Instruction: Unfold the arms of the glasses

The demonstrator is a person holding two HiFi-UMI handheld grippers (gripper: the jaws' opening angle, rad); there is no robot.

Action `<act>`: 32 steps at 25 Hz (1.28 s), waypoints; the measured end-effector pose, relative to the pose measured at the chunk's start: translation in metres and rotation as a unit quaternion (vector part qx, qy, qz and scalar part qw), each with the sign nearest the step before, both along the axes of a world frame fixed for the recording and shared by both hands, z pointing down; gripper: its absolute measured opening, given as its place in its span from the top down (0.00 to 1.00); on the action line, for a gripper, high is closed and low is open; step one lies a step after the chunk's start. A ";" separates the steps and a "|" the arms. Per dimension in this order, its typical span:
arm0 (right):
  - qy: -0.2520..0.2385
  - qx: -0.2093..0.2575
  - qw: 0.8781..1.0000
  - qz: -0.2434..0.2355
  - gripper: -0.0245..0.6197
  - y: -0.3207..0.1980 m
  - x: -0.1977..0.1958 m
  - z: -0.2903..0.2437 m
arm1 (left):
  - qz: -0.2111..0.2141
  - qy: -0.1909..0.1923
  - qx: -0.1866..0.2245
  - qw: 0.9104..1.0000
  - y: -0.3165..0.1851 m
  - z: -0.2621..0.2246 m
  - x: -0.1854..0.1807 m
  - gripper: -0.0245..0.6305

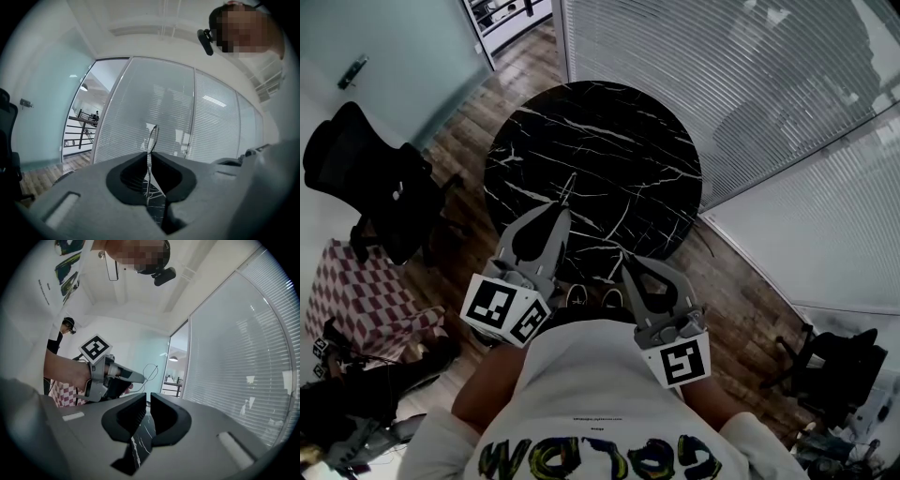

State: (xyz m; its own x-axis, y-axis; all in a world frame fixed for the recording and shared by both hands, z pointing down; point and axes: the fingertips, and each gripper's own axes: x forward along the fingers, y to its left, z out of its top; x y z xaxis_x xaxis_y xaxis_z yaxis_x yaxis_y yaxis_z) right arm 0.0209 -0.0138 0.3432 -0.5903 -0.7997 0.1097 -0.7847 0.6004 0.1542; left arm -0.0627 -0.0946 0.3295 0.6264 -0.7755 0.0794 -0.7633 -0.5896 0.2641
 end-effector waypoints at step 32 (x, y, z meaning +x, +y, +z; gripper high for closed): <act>-0.104 0.041 0.992 -0.056 0.80 -0.018 0.014 -0.099 | 0.047 -0.013 0.010 0.999 0.023 0.013 0.018 0.93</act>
